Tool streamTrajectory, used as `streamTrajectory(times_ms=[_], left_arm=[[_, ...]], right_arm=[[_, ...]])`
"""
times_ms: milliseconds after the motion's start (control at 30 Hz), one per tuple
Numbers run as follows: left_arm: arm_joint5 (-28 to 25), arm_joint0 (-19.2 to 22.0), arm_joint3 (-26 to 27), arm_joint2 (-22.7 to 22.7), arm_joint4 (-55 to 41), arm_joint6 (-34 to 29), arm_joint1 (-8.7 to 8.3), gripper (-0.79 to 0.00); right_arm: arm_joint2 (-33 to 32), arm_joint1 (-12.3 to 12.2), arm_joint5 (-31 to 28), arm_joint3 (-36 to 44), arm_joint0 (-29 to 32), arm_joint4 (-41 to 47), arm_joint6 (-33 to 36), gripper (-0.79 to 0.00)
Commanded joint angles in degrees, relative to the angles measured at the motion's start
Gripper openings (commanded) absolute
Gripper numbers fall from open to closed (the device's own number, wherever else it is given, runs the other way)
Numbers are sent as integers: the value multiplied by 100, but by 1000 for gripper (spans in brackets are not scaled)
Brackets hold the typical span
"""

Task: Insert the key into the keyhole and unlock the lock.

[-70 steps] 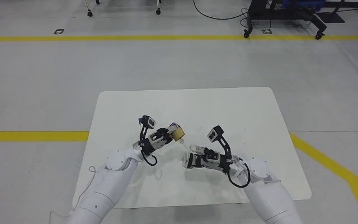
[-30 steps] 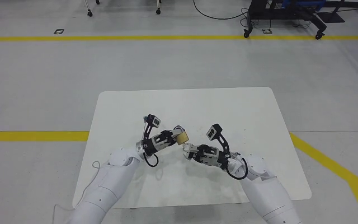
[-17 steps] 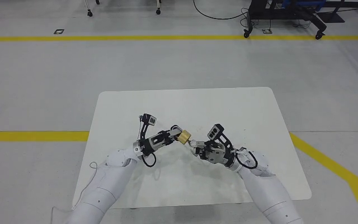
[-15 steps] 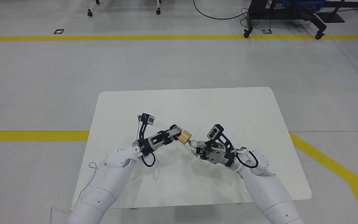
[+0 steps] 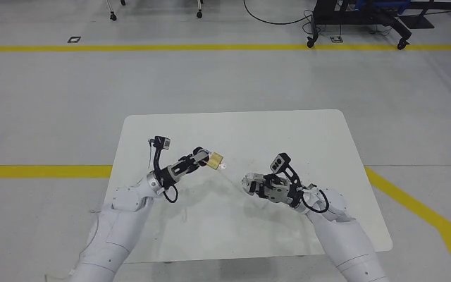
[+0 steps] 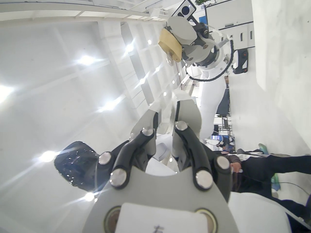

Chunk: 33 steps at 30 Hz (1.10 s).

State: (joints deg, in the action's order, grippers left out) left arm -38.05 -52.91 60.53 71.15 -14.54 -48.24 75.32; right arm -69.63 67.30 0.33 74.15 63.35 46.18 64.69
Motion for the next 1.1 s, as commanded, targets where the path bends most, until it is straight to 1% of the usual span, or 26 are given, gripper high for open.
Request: streamTrajectory(times_ms=[0,33,133,200,267,333,500,633,667,700,733,767,800,833,900,1067], left_arm=[[714,47,166,76,1033,127,-88,-785],[1020,59,289,89,1517,222,-124,-785],[1738,27,592,36,2710,231,-211,-785],[2040,1,699,-52,3176,167,-238,-785],[2229,25,715,-150,3576,132,-255,-785],[2344,46,699,-270,3768,106,-250,-785],[2591,159,626,-480,4316,316,-242,-785],[2699,118,676,-522,4588,548,-253,-785],[2735,102,702,-507,4665,589,-264,-699],[2773,76,731,-498,4753,612,-275,-542],[2804,46,763,-483,4800,617,-286,-422],[2836,17,795,-458,4830,613,-297,-249],[2870,-11,828,-426,4881,601,-312,-108],[2906,-40,866,-394,4949,576,-330,0],[2961,-99,960,-301,5005,554,-362,0],[3027,-464,1470,196,4999,503,-498,0]], right_arm=[[3,1,11,-7,-3,22,8,0],[3,1,11,-7,-3,22,8,0],[3,1,11,-7,-3,22,8,0],[3,1,11,-7,-3,22,8,0],[3,1,11,-7,-3,22,8,0],[3,1,11,-7,-3,22,8,0],[3,1,11,-7,-3,22,8,0],[3,1,11,-7,-3,22,8,0],[3,1,11,-7,-3,22,8,0],[3,1,11,-7,-3,22,8,0],[3,1,11,-7,-3,22,8,0],[3,1,11,-7,-3,22,8,0],[3,1,11,-7,-3,22,8,0],[3,1,11,-7,-3,22,8,0],[3,1,11,-7,-3,22,8,0],[3,1,11,-7,-3,22,8,0]])
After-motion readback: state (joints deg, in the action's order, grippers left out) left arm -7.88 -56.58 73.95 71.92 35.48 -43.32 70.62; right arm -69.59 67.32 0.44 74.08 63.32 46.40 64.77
